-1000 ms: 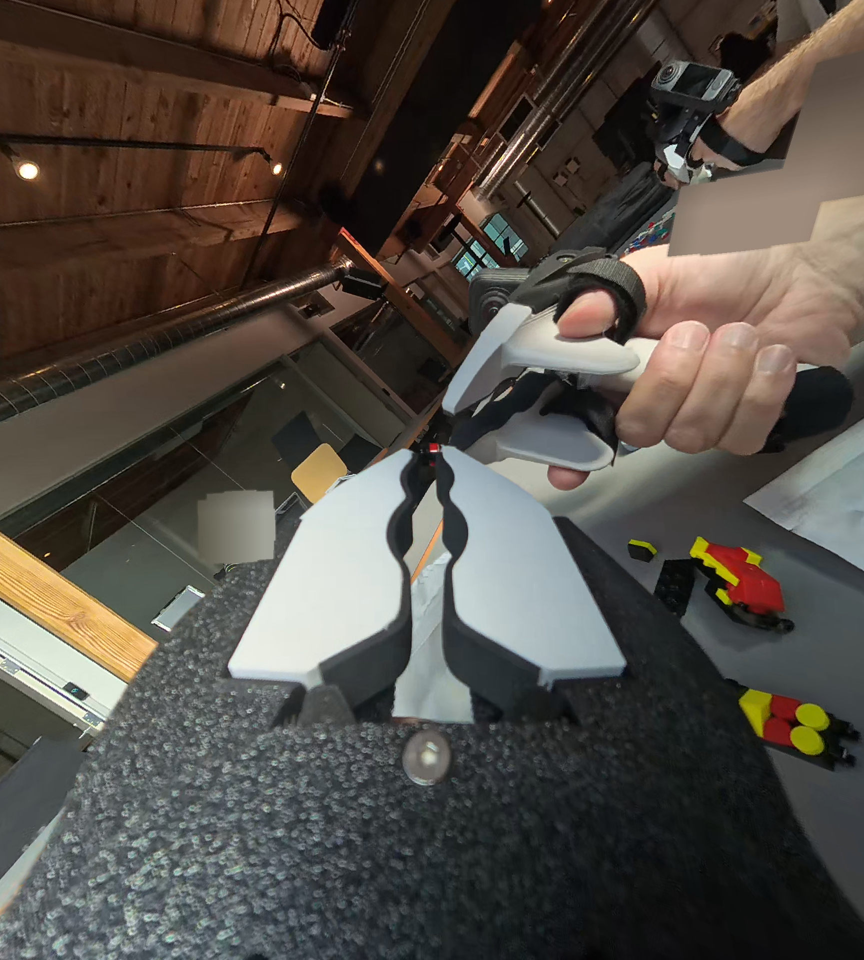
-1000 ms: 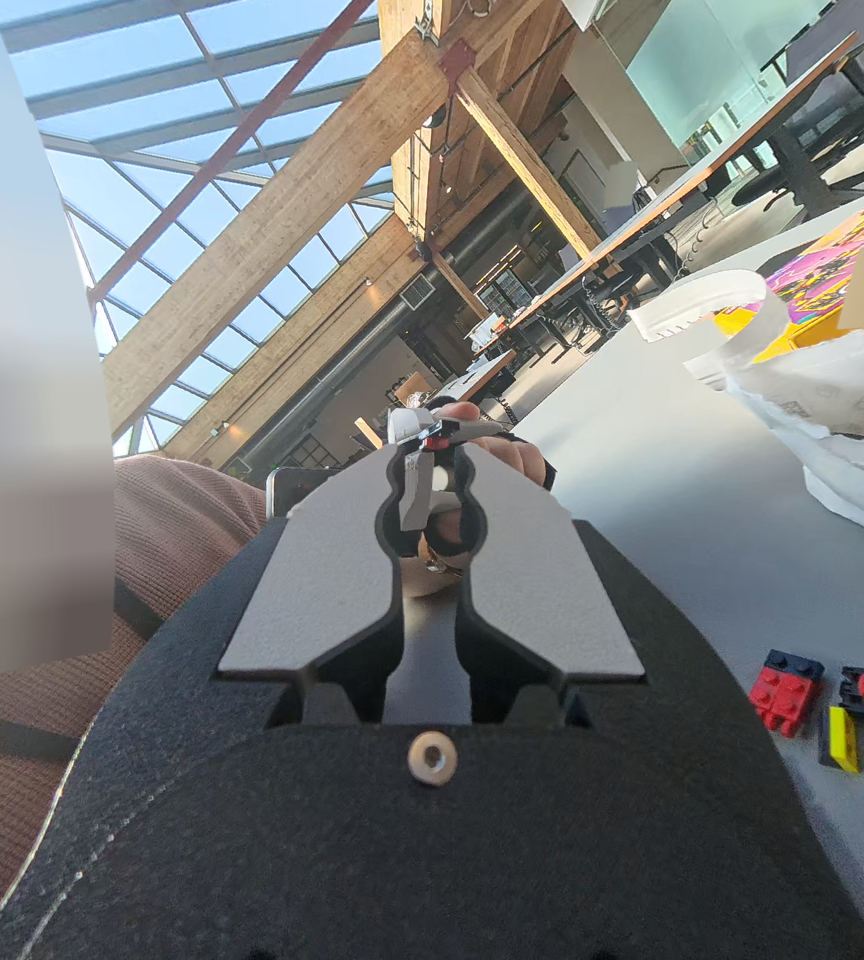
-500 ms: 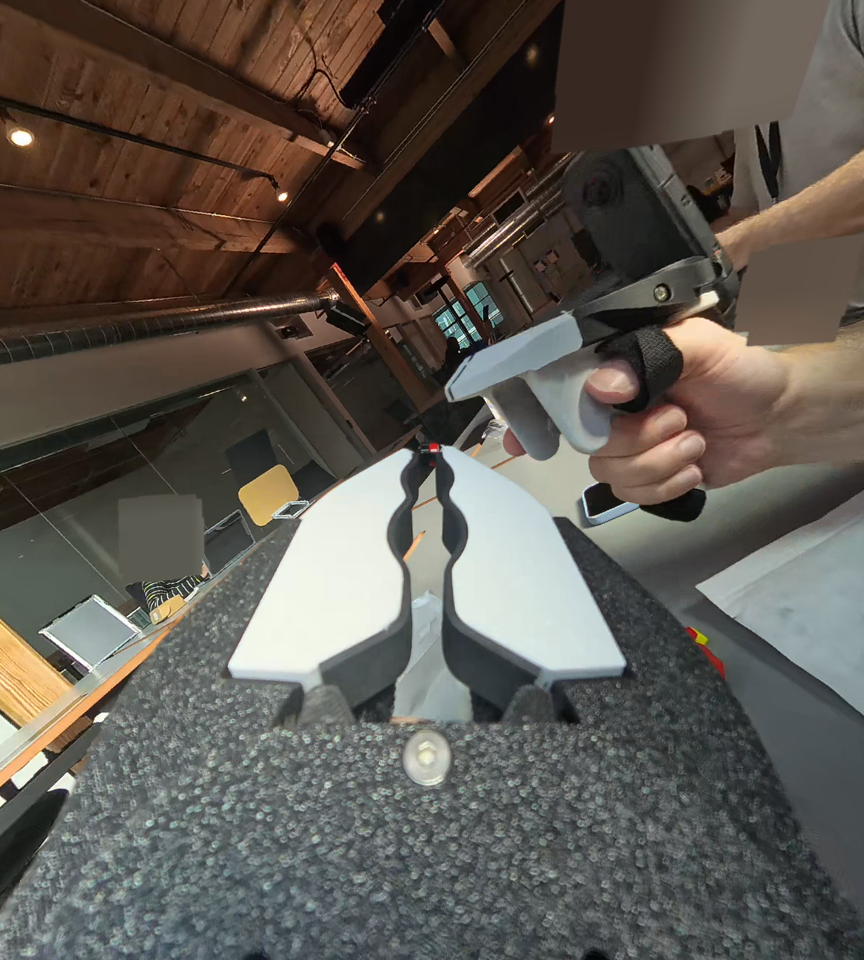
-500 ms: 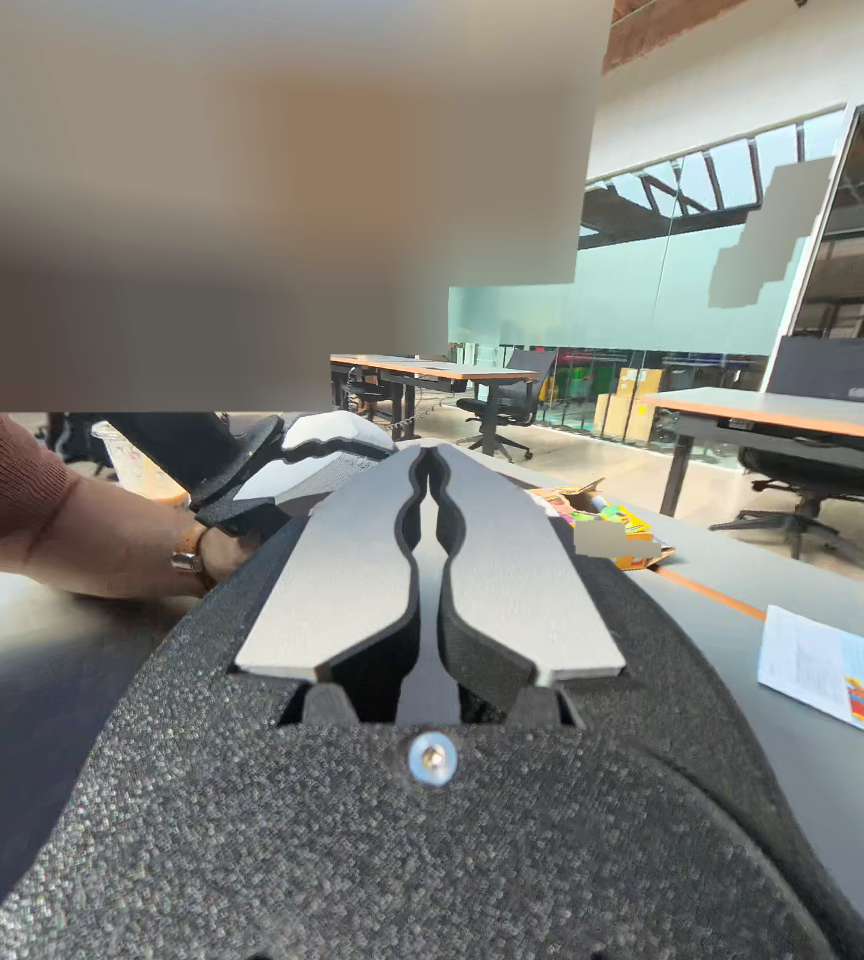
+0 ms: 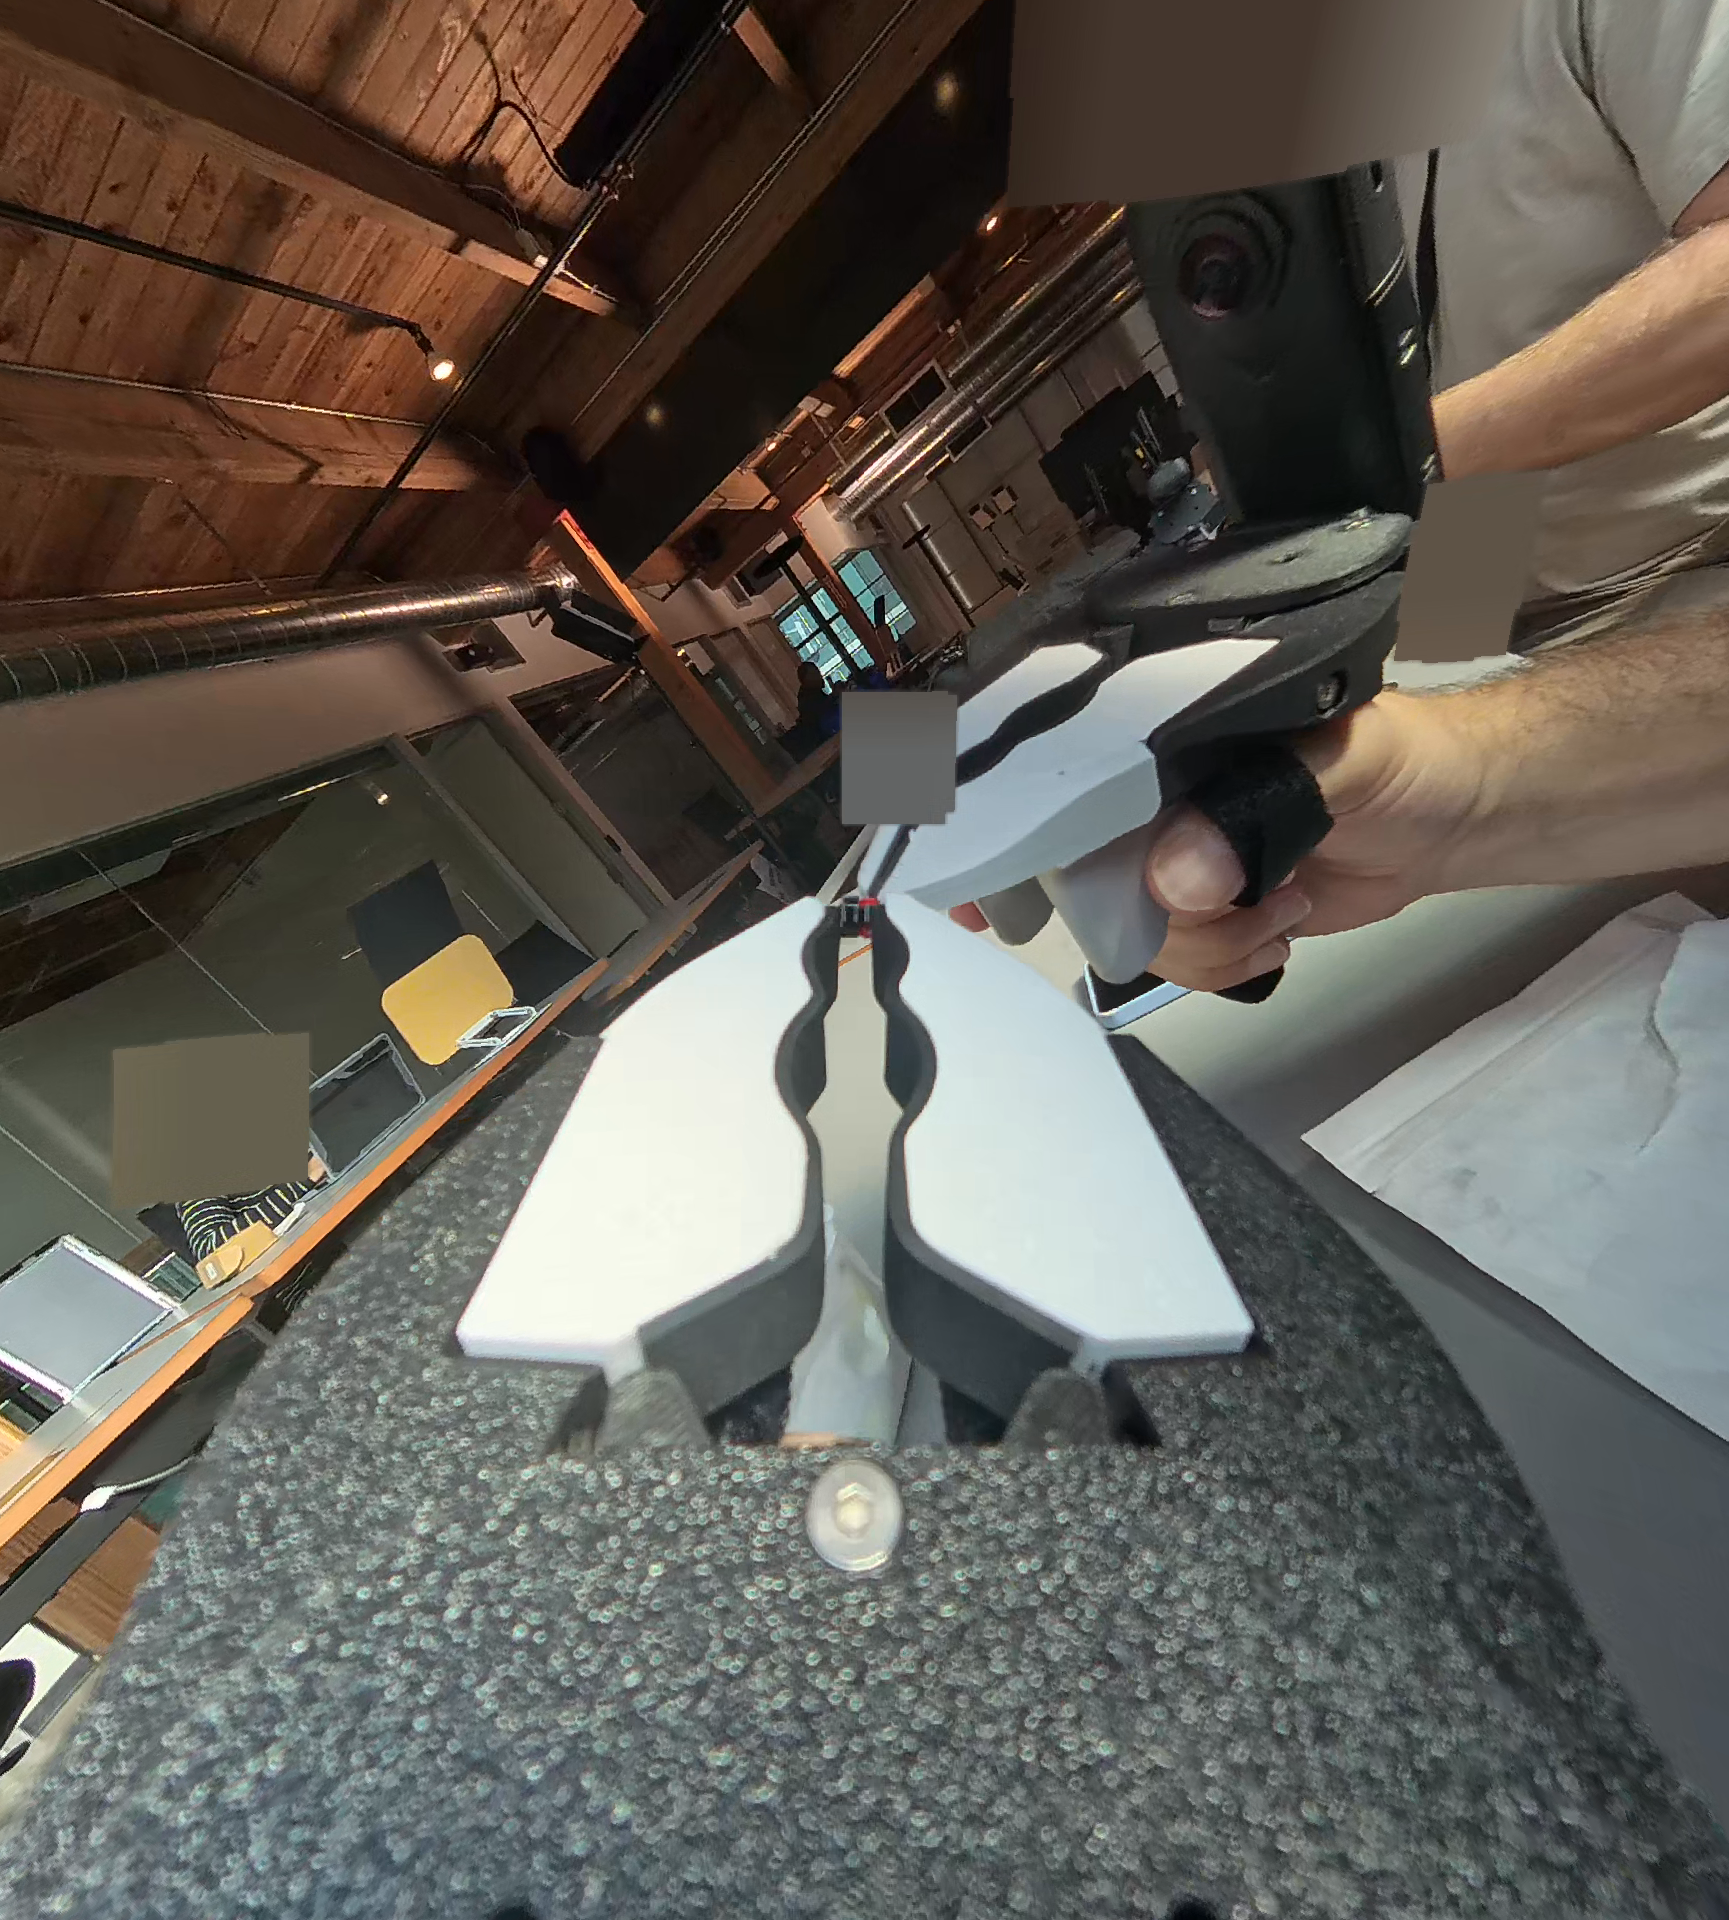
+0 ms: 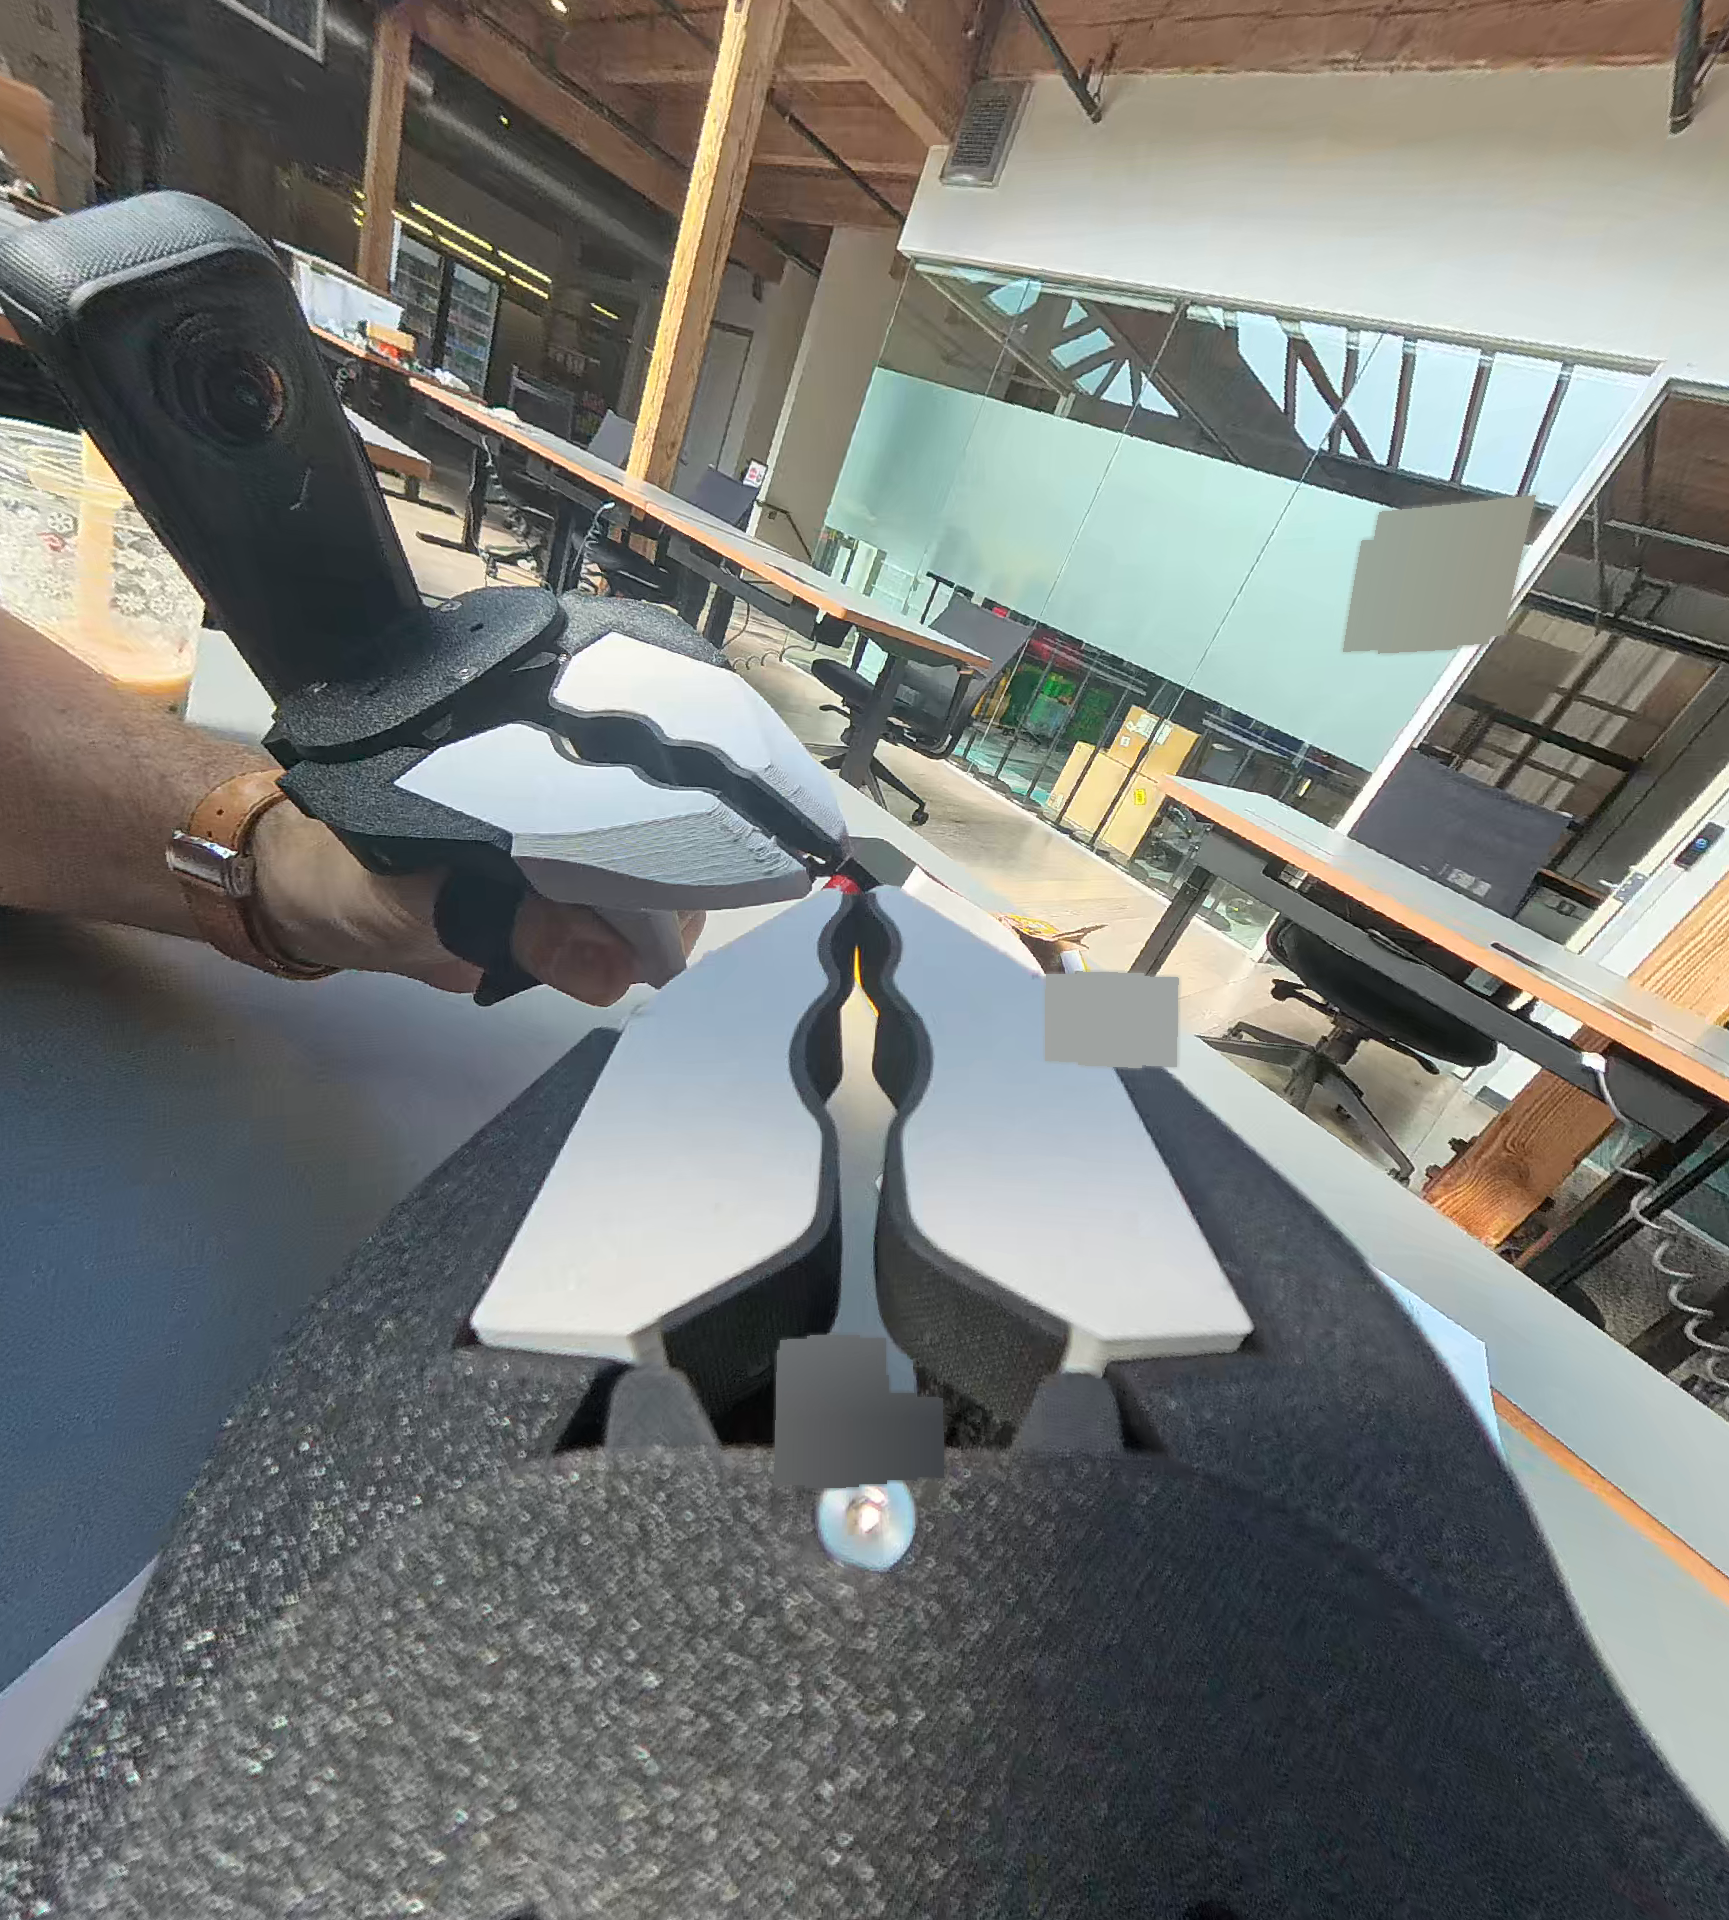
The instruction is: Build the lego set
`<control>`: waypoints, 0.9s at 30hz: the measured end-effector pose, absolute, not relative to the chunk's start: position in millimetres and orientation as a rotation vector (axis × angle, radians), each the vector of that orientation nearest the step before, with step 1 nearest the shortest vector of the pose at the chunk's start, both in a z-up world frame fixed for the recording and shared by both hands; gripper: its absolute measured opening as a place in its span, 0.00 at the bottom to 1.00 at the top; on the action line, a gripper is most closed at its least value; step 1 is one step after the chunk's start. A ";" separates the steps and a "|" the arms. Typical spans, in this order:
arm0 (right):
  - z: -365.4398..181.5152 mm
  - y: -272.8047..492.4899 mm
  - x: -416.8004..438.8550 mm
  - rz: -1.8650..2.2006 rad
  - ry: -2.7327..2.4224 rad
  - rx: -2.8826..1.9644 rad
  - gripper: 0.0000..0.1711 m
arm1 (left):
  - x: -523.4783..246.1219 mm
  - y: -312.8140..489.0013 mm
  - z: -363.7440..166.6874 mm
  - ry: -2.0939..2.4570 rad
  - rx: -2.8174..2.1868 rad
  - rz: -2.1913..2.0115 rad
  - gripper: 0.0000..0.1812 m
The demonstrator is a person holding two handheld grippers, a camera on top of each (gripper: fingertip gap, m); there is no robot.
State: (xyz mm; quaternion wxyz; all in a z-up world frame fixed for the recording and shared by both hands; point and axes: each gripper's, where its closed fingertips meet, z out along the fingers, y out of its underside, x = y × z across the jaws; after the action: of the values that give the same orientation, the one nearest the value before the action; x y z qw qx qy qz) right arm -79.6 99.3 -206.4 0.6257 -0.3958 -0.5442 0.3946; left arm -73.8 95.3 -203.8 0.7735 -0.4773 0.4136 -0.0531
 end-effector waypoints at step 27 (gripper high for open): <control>-342.9 175.5 -8.7 0.584 -1.858 -1.431 0.06 | -89.6 118.2 -265.0 1.014 -1.492 -0.497 0.03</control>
State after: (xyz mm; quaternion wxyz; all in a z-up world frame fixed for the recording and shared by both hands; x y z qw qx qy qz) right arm -8.7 175.5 -342.9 0.3546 -0.5538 -0.7187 0.2261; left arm -89.6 118.2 -265.0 0.5934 -0.6417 0.4363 -0.2138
